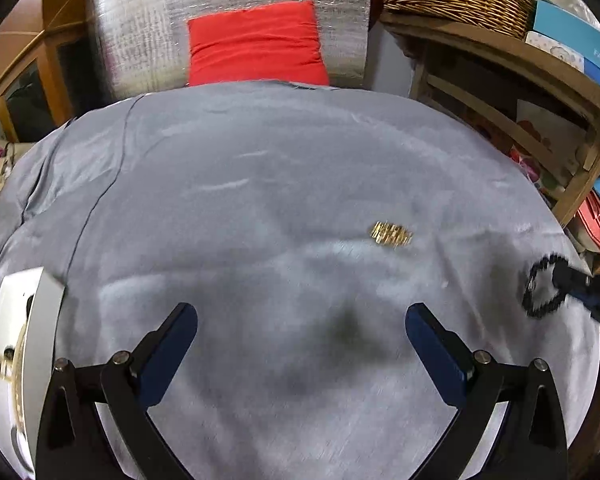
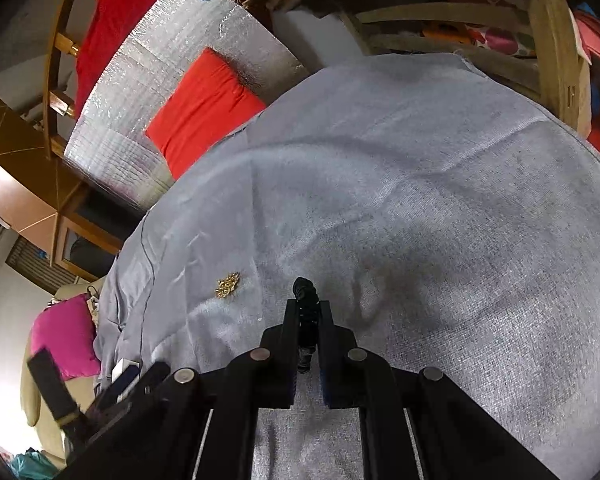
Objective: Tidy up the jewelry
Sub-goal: 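Grasp the gold brooch with the left tool while the right tool lifts the black bracelet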
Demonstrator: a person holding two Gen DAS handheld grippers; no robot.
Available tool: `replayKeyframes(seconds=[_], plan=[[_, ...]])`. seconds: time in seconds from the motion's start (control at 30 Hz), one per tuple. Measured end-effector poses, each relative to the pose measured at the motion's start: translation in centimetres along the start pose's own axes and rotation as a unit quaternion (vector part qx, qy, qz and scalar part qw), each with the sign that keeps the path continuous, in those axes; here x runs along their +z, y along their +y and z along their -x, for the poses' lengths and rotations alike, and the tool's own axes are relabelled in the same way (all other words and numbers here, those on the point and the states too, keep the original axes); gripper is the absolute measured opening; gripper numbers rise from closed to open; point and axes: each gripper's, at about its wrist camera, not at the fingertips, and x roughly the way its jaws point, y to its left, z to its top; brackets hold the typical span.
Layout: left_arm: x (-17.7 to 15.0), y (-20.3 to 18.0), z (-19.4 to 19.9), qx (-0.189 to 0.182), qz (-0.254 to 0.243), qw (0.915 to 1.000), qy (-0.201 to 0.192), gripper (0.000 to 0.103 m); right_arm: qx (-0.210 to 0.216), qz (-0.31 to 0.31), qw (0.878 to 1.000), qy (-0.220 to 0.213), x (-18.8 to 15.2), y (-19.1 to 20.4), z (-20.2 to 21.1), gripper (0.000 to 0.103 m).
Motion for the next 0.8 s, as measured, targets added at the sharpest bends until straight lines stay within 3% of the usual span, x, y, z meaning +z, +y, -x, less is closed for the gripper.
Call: replayKeyframes(seconds=[0.5,0.6,0.73,0.8], plan=[[4.2,-4.1,-6.8,-0.061,-0.025,0.9977,0.017,0.103,-0.004,0.001,1.0,0.005,0.5,0.2,-1.5,0.009],[4.4,-4.7,-8.0,-0.056,-0.038,0.9974,0.025,0.102,-0.008,-0.006,1.0,0.001,0.9,-0.4,-1.3,0.009],[4.0,-4.5,-9.6,-0.05,-0.045,0.9966,0.048,0.089,-0.005,-0.01,1.0,0.0,1.2,-0.4,-1.6,0.009],[4.1,-4.3,-9.7,-0.052,-0.042,0.9968,0.044,0.087,-0.006,-0.004,1.0,0.005,1.2,0.0,-2.1,0.009]])
